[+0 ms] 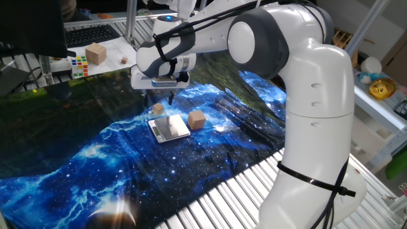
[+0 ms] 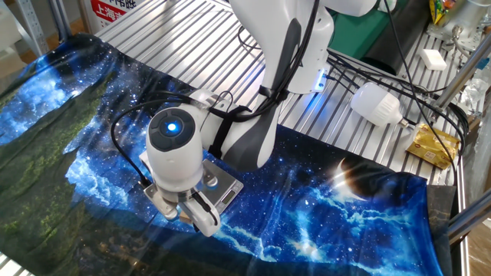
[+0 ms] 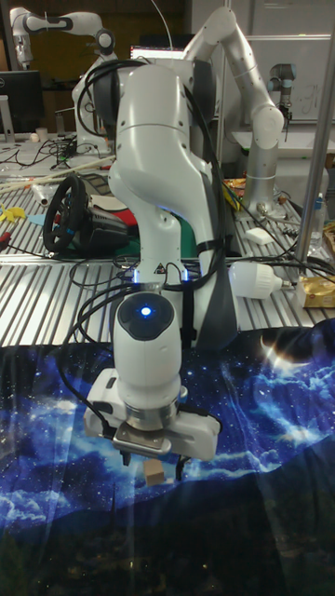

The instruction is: Remove the object from the scale

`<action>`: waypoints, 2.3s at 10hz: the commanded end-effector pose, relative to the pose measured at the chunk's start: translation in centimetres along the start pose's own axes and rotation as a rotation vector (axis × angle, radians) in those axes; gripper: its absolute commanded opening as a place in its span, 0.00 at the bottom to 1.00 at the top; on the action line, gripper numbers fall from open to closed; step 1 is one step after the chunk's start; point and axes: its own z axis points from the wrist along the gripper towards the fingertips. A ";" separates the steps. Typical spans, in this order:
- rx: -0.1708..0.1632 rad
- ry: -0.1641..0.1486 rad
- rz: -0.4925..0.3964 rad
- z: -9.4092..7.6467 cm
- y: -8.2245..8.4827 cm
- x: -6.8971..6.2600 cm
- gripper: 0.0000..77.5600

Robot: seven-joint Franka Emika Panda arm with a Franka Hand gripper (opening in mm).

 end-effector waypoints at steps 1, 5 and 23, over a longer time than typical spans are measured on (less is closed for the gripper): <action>0.006 0.020 0.011 -2.5 0.4 1.1 1.00; 0.006 0.025 -0.016 -3.7 -0.1 3.0 1.00; -0.004 0.039 -0.078 -8.0 -1.4 11.8 1.00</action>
